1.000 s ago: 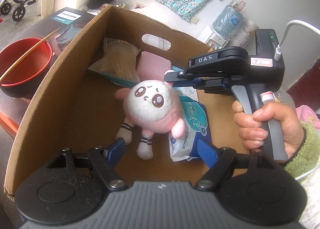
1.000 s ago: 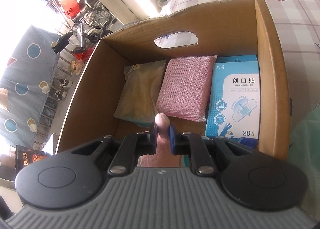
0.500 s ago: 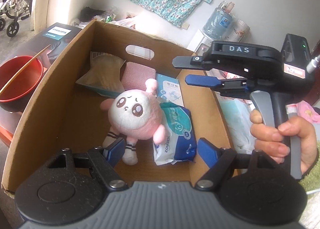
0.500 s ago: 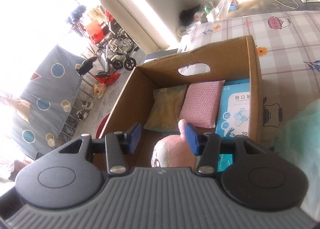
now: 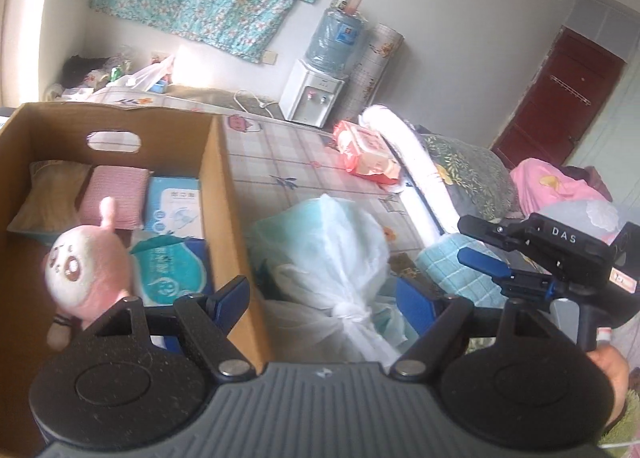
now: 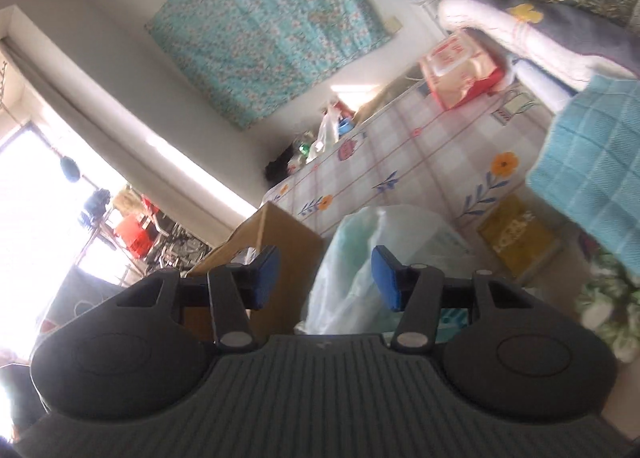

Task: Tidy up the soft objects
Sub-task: 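Move both tools back over the bed toward the light-blue checked towel, then close the left tool on the light-blue checked towel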

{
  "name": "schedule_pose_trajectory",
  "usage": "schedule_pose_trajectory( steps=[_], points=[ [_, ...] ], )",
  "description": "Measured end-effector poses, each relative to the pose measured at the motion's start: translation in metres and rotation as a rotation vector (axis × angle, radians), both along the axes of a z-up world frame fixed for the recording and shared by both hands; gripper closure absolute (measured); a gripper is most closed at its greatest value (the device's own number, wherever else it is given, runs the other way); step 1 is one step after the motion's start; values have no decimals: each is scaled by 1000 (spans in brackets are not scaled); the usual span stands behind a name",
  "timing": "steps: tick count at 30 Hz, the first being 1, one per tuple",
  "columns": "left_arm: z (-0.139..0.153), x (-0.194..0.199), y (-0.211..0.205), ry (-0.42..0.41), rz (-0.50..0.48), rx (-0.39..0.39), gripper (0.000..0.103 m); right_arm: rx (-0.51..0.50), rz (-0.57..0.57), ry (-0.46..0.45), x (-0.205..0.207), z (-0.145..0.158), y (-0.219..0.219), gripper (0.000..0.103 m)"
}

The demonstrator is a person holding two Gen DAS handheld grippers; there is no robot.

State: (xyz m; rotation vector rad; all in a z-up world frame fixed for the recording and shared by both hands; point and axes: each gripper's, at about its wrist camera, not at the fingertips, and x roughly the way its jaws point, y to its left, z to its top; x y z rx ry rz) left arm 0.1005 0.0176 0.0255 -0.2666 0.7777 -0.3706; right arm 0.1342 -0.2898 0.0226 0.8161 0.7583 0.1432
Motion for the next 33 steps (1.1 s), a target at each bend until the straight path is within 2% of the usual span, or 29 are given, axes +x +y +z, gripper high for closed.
schedule_pose_trajectory(
  steps=[3,5,11,14,18,29,33],
  points=[
    [-1,11,-43,-2,-79,-6,22,-32,-148,30,-28,-17,-54,52],
    [-4,19,-72,5,-124,-9,22,-18,-224,50,-41,-31,-86,52],
    [-22,42,-143,83,-224,-40,26,36,-369,115,-53,-80,-139,52],
    [-29,52,-167,109,-230,-41,26,68,-409,131,-50,-99,-151,52],
    [-44,73,-192,195,-224,-57,28,120,-449,135,-44,-117,-162,53],
    [-88,112,-225,437,-171,-174,28,189,-478,114,-40,-130,-175,54],
    [-99,123,-230,516,-146,-223,24,223,-480,109,-45,-133,-183,54]
  ],
)
